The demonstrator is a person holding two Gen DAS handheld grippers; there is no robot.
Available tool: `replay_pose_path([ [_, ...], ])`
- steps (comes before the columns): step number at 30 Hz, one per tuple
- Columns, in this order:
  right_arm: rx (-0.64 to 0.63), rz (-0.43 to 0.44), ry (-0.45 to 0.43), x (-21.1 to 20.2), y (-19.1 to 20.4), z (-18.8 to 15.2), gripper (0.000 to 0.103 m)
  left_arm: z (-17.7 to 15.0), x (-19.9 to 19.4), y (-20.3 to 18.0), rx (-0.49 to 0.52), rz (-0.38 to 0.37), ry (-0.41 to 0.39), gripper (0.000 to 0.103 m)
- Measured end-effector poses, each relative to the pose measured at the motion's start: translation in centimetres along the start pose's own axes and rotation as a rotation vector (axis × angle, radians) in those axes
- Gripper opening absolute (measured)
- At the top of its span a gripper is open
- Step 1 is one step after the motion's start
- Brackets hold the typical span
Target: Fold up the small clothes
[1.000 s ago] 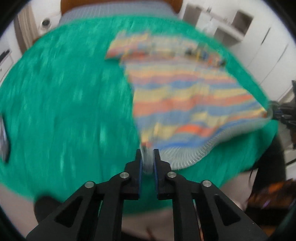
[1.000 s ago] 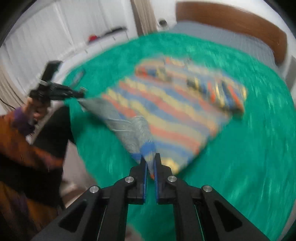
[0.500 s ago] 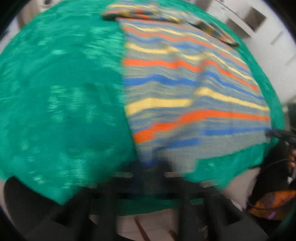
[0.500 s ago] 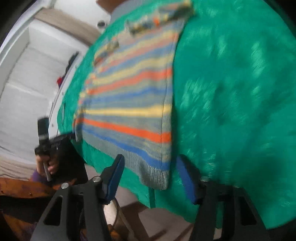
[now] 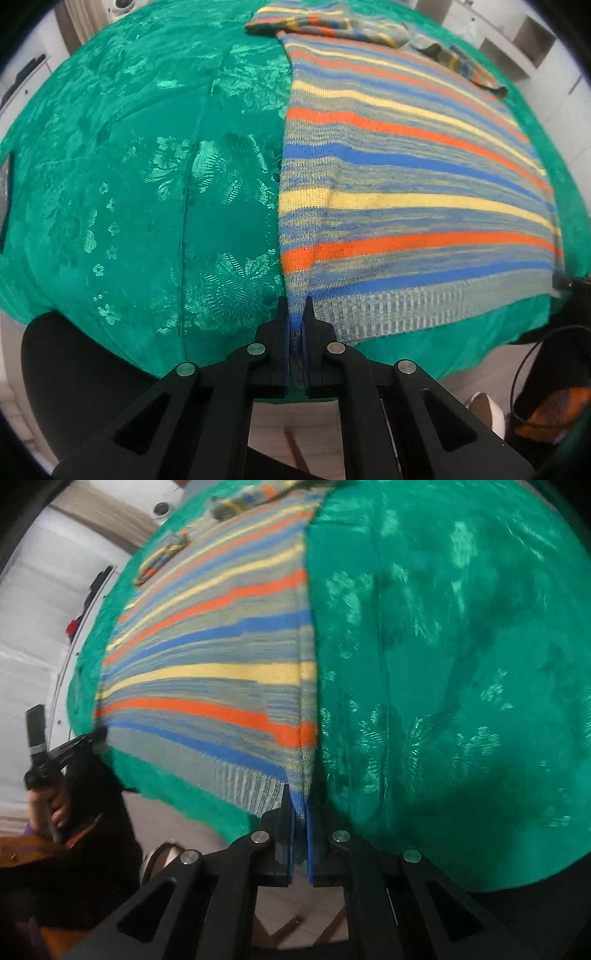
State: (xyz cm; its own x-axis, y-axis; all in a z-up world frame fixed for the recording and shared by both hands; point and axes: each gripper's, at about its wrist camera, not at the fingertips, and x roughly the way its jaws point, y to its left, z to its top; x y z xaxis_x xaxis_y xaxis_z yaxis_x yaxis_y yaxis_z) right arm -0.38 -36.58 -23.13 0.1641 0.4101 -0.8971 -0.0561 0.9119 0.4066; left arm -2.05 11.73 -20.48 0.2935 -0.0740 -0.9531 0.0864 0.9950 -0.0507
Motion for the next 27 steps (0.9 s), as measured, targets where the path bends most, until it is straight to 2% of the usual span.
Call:
replay_pose_path([
  [7, 0.021, -0.024, -0.011, 0.3, 0.1, 0.0, 0.004, 1.0, 2.2, -2.8, 0.002, 0.052, 0.003, 0.004],
  [12, 0.023, -0.046, -0.011, 0.6, 0.5, 0.0, 0.004, 0.3, 1.5, -3.6, 0.01, 0.063, -0.004, 0.01],
  [13, 0.023, -0.048, -0.011, 0.7, 0.8, 0.1, 0.004, 0.1, 1.3, -3.7, 0.011, 0.062, -0.007, 0.014],
  [14, 0.026, -0.046, -0.011, 0.7, 1.0, 0.0, 0.006, 0.0, 0.9, -4.0, 0.013, 0.07, -0.01, 0.024],
  [15, 0.035, -0.037, -0.009, 0.5, 1.0, 0.0, 0.01, -0.6, 0.3, -3.2, 0.015, 0.073, -0.013, 0.039],
  [16, 0.04, -0.038, -0.004, 0.4, 0.9, -0.1, 0.019, -0.8, -0.2, -3.4, 0.019, 0.073, -0.017, 0.047],
  [17, 0.044, -0.052, 0.013, 0.0, 0.9, -0.3, 0.034, -1.1, -0.8, -3.6, 0.025, 0.071, -0.027, 0.055],
  [18, 0.043, -0.069, 0.028, -0.5, 0.8, -0.5, 0.042, -1.4, -1.7, -3.8, 0.033, 0.066, -0.042, 0.057],
  [19, 0.037, -0.095, 0.04, -1.1, 0.6, -0.7, 0.054, -1.6, -2.7, -3.8, 0.038, 0.062, -0.055, 0.057],
  [20, 0.018, -0.162, 0.055, -2.2, 0.3, -0.9, 0.058, -1.7, -3.5, -3.7, 0.039, 0.062, -0.07, 0.058],
  [22, -0.026, -0.291, 0.064, -4.1, 0.0, -0.8, 0.058, -1.6, -5.1, -3.2, 0.028, 0.078, -0.117, 0.064],
  [23, -0.068, -0.399, 0.054, -5.7, 0.0, -0.3, 0.058, -1.3, -6.2, -2.9, 0.012, 0.1, -0.163, 0.069],
  [24, -0.102, -0.466, 0.035, -6.9, 0.1, 0.4, 0.058, -1.0, -6.9, -2.5, -0.005, 0.118, -0.199, 0.073],
  [27, -0.218, -0.592, -0.083, -11.5, 2.0, 4.3, 0.059, 0.6, -8.3, -0.6, -0.096, 0.166, -0.332, 0.085],
])
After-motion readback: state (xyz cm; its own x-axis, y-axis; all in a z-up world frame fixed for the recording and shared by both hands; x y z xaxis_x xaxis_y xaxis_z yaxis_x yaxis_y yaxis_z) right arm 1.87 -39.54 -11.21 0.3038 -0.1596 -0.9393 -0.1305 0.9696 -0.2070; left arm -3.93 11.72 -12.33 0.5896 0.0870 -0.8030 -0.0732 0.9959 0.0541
